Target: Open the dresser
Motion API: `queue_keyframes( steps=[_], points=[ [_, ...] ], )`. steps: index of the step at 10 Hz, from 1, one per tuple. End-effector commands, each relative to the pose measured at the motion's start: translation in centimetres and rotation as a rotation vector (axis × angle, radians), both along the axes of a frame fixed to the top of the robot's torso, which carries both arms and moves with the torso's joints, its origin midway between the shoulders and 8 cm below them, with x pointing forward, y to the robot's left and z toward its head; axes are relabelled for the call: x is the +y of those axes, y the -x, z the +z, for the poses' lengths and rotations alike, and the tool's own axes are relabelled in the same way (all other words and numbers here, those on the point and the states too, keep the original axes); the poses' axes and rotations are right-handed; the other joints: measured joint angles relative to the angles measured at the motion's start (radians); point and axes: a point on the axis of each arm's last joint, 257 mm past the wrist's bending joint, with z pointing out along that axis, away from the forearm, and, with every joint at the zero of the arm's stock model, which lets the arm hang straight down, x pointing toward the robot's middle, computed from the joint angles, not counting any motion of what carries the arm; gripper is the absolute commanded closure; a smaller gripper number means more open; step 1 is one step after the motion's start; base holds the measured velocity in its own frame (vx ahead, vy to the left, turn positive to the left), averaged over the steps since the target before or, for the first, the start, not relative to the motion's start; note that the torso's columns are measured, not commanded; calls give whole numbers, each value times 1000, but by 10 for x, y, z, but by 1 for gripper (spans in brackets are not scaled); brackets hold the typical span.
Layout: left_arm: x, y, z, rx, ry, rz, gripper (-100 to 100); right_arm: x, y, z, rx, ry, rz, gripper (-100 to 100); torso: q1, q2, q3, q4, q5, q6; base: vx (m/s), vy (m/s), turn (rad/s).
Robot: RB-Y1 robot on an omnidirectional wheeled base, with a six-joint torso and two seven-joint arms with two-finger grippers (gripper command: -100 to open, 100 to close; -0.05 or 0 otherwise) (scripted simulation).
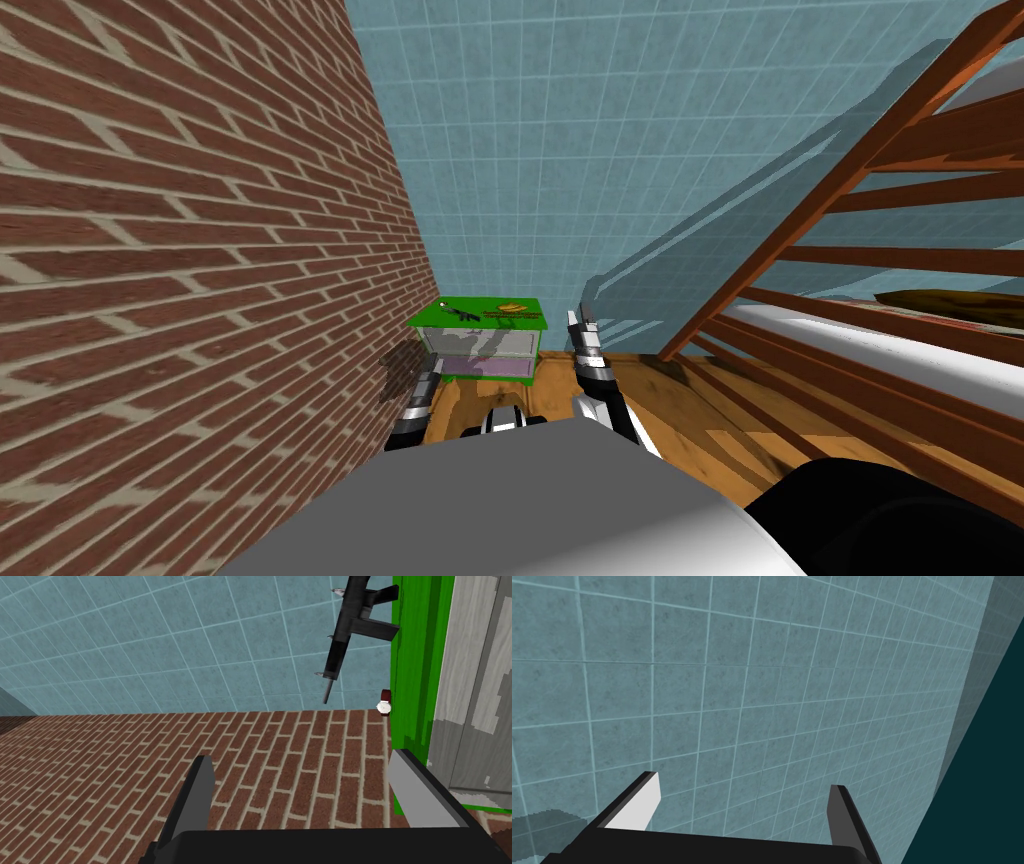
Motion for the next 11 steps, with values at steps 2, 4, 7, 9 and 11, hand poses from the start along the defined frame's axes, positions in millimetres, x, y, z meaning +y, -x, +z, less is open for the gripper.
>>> queue_keyframes(
  steps=[2, 4, 7, 9, 11],
  points=[
    [-3, 3, -24, 25, 1, -7, -100, 0, 0, 0, 0, 0, 0, 0, 1, 1, 0, 0, 0, 0, 92, -1, -37],
    [-5, 5, -33, 31, 2, -11, -100, 0, 0, 0, 0, 0, 0, 0, 1, 0, 0, 0, 0, 0, 78, -2, -25],
    [-6, 10, -51, 61, 5, -11, -100, 0, 0, 0, 0, 0, 0, 0, 1, -2, -1, 0, 0, 0, 83, 2, -26],
    [-9, 13, -61, 74, 8, -14, -100, 0, 0, 0, 0, 0, 0, 0, 0, -1, 0, 0, 0, 0, 78, -1, -33],
    [-12, 16, -71, 87, 12, -18, -100, 0, 0, 0, 0, 0, 0, 0, 0, -1, 0, 0, 0, 0, 81, -5, -23]
  ],
)
